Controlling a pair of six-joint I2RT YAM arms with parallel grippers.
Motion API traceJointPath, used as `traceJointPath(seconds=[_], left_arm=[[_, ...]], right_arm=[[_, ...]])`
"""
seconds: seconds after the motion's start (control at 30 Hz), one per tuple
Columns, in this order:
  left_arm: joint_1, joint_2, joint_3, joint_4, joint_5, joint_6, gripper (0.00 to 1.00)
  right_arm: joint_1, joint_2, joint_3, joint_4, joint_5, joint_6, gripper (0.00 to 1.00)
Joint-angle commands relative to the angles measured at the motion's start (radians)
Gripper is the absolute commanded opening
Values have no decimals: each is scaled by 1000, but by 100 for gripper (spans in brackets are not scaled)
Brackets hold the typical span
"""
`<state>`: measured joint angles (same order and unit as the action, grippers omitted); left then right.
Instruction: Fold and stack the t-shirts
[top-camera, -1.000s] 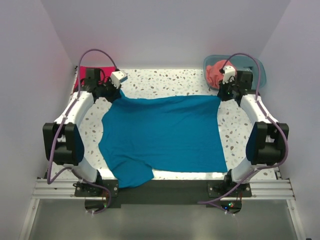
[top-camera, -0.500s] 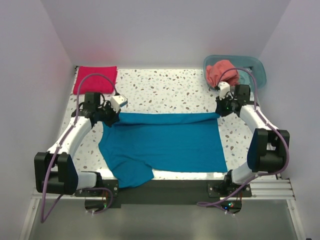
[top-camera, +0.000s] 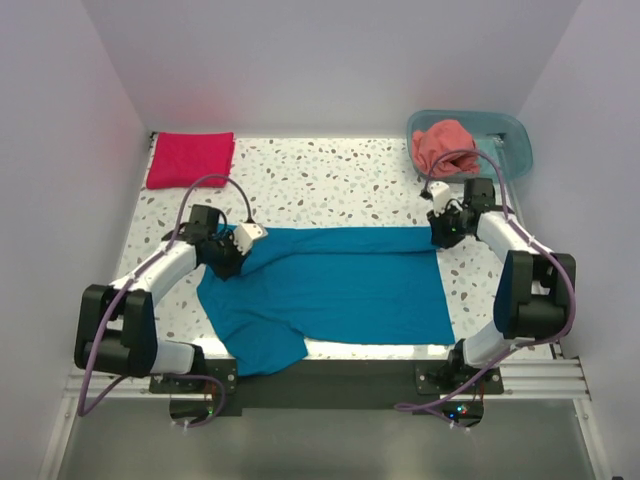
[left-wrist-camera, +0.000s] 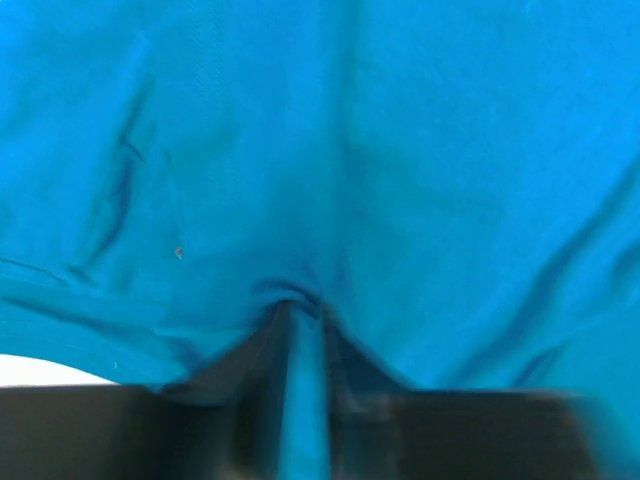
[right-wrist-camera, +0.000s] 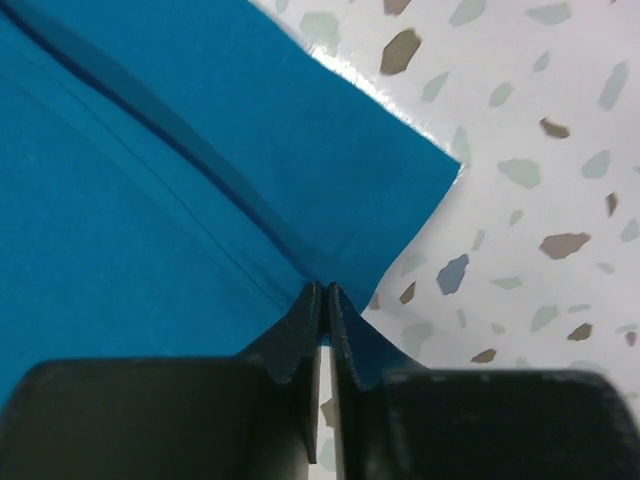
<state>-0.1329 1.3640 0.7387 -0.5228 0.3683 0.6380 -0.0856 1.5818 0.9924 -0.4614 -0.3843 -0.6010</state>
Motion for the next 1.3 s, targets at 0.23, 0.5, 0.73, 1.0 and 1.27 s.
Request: traceJointPath(seconds=[0.23, 0.5, 0.73, 1.0, 1.27], left_arm=[[41, 33, 276, -218, 208, 125, 51], [7, 334, 494, -149, 267, -83, 60], [-4, 474, 559, -114, 190, -110, 57], [-17, 543, 536, -120, 155, -72, 55], [-28, 518, 530, -148, 179, -35, 40]], right_arm=[[-3, -14, 94, -191, 8, -137, 53], [0, 47, 225, -270, -57, -46, 42], [6, 76, 235, -283, -53, -10, 37], [9, 92, 206, -281, -25, -14, 35], [9, 92, 209, -286, -19, -19, 34]])
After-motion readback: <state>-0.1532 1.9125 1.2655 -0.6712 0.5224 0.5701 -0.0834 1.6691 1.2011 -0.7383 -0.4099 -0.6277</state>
